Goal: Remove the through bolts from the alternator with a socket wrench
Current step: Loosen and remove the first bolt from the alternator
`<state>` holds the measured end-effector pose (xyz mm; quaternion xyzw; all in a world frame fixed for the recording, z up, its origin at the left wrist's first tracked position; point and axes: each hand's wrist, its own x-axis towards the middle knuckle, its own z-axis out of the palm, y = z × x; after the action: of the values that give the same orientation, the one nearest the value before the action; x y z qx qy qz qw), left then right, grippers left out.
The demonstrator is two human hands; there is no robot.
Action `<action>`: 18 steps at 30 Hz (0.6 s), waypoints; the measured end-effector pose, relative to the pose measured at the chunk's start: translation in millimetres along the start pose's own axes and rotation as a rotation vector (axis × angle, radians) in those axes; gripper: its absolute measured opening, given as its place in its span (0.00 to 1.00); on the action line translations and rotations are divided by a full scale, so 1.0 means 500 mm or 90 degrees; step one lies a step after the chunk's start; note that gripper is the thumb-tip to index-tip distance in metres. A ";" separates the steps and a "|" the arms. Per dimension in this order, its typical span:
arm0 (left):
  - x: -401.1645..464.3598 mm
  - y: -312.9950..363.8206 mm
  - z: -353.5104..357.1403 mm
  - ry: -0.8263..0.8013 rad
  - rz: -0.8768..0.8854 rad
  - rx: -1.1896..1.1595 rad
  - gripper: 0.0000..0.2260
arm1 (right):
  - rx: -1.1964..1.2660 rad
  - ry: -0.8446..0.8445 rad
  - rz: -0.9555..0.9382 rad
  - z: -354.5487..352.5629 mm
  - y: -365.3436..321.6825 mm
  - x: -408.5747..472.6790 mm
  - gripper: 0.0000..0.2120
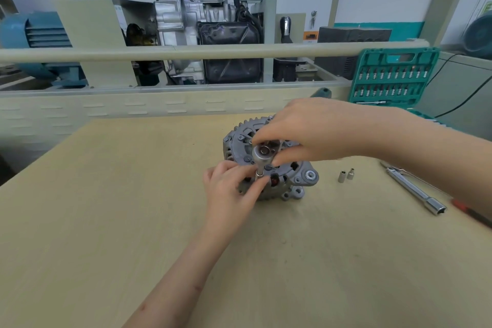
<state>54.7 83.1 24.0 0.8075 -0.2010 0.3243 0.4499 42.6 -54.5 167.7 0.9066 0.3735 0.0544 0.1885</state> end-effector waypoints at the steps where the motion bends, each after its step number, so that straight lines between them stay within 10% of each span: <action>1: 0.001 0.001 0.000 0.002 -0.005 0.005 0.08 | -0.032 0.010 0.002 0.000 0.000 0.001 0.19; 18: 0.002 -0.003 -0.001 0.005 -0.019 -0.047 0.08 | 0.027 -0.010 -0.019 -0.006 -0.009 0.005 0.15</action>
<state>56.0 84.3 24.0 0.7919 -0.1992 0.3129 0.4850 40.7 -49.1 168.9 0.9053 0.3862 0.0366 0.1728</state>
